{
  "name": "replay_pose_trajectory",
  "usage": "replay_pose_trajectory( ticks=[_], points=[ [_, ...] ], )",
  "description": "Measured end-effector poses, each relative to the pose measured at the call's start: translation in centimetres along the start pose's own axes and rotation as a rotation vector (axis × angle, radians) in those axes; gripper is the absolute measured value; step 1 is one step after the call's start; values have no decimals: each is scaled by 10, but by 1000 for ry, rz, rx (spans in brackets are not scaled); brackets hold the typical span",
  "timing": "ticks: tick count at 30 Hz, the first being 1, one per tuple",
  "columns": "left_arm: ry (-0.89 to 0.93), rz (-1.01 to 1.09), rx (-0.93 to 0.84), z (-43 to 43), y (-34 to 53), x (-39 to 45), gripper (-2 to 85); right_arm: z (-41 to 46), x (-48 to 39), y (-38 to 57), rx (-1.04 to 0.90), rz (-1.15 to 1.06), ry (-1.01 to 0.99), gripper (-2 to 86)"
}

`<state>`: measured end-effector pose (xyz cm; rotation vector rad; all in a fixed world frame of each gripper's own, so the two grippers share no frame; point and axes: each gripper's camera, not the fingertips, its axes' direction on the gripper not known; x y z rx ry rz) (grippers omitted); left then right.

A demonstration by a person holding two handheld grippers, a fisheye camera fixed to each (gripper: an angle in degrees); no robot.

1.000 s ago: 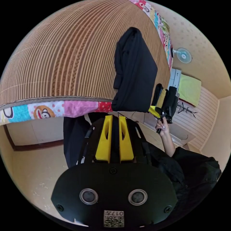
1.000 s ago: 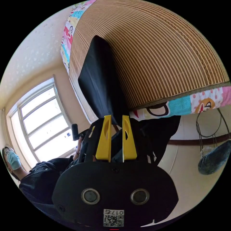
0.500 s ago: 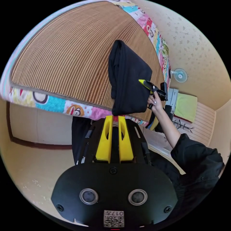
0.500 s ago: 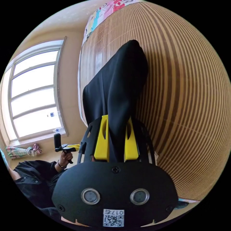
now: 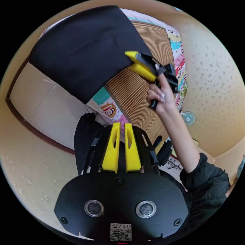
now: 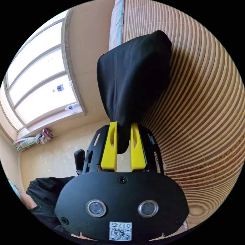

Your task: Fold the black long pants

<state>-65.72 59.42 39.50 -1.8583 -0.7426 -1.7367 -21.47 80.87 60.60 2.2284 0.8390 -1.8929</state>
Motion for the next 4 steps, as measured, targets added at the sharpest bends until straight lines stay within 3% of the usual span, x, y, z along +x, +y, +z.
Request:
replay_pose_trajectory(
  ticks=[4],
  points=[
    [21, -20, 50, 4, -7, -5, 37, -29, 34, 69, 4, 18, 18, 26]
  ],
)
